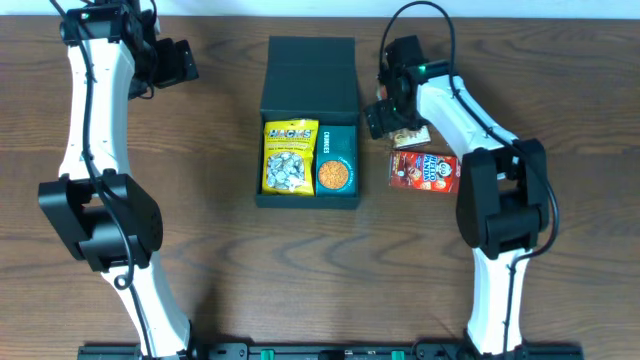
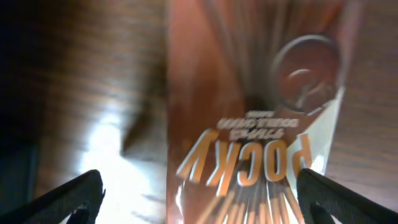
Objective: Pack container
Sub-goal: 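Grasp the brown Pocky box with the right gripper and lift it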
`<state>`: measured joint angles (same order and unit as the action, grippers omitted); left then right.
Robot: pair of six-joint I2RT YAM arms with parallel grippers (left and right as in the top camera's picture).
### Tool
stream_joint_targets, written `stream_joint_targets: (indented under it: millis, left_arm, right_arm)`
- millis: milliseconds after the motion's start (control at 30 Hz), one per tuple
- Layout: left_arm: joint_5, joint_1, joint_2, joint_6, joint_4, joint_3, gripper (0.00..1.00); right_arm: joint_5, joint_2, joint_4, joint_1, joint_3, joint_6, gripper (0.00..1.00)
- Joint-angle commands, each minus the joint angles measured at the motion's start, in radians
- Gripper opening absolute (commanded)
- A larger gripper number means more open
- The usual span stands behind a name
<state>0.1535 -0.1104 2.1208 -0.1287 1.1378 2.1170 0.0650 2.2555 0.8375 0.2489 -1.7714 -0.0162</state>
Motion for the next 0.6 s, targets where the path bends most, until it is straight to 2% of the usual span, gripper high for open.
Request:
stream_joint_targets:
  millis: [0,300,567]
  left_arm:
    - [0.000,0.000,0.000,0.018,0.002,-0.009,0.96]
    - [0.000,0.000,0.000,0.018,-0.002,-0.009,0.95]
    - [0.000,0.000,0.000,0.017,-0.010,-0.009,0.95]
  right_arm:
    - [0.014,0.014,-0.013,-0.018,0.004,-0.050,0.99]
    - [0.018,0.013,-0.001,-0.017,-0.071,-0.054,0.99]
    - [0.018,0.031,-0.022,-0.034,-0.097,0.090,0.99]
